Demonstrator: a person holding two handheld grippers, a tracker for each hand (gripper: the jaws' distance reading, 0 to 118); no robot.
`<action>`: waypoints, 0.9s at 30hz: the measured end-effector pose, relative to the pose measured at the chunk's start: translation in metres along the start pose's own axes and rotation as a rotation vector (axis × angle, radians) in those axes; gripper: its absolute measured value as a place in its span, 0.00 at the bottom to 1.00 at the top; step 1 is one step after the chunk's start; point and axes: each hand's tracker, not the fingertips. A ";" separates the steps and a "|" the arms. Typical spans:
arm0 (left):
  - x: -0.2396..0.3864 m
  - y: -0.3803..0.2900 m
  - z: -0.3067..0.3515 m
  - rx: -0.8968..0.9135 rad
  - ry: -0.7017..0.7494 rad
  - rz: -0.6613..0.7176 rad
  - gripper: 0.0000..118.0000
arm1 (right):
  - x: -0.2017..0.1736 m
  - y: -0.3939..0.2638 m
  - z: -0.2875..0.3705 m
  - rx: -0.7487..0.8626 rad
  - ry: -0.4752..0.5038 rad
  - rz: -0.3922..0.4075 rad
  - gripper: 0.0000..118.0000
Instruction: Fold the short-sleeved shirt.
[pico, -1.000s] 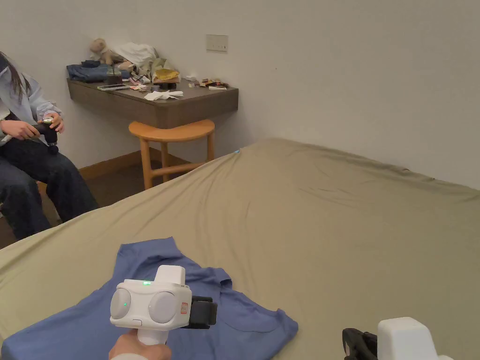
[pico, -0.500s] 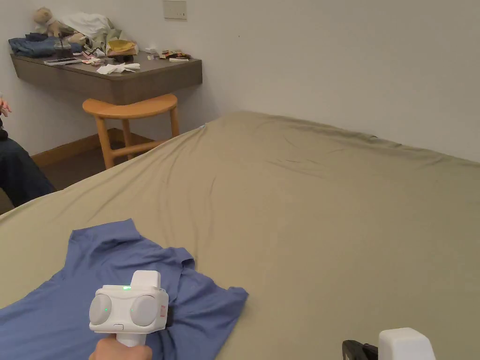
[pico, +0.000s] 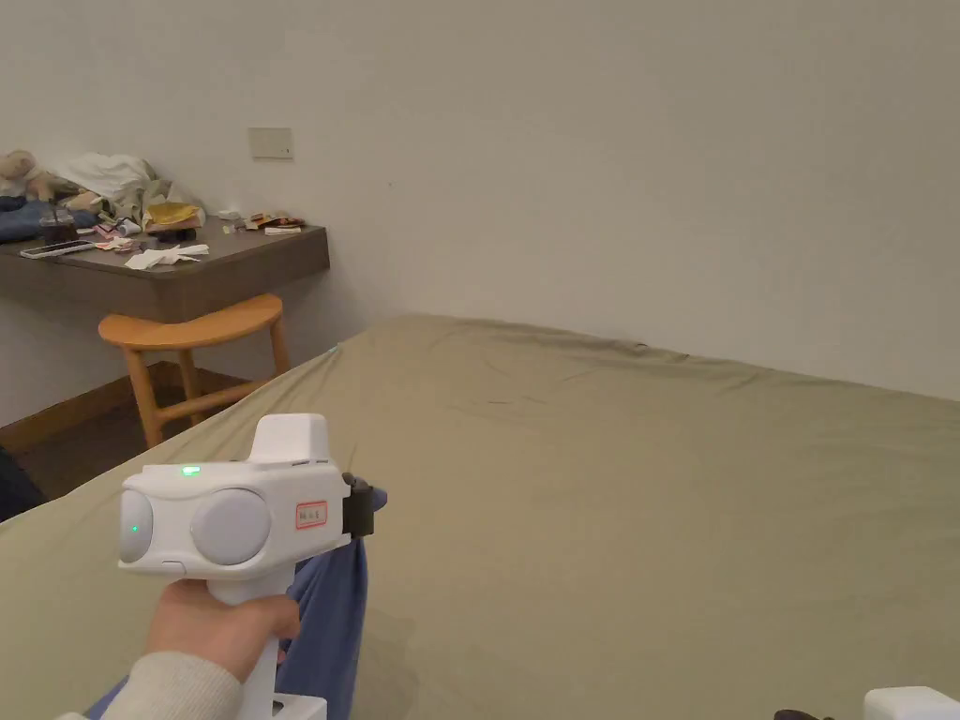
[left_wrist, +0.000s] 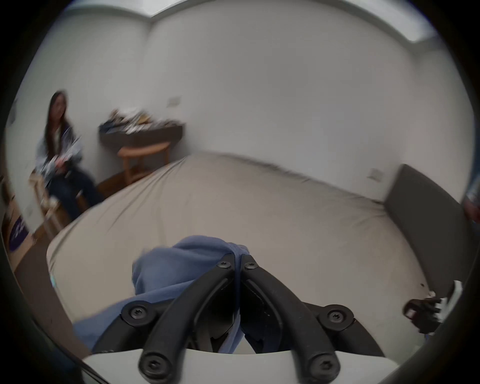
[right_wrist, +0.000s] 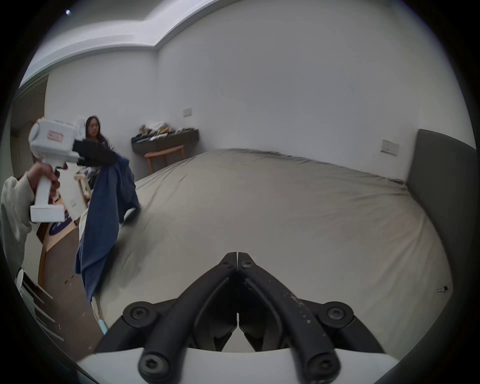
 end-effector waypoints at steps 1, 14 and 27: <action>0.027 0.014 0.012 0.029 -0.058 -0.034 0.01 | 0.010 0.002 0.015 0.014 -0.018 -0.014 0.01; 0.387 -0.117 0.065 -0.241 -0.677 -0.170 0.01 | 0.154 -0.017 0.250 0.174 -0.471 -0.049 0.01; 0.450 -0.379 0.081 -0.800 -0.591 -0.261 0.20 | 0.172 -0.065 0.296 0.134 -0.514 -0.139 0.01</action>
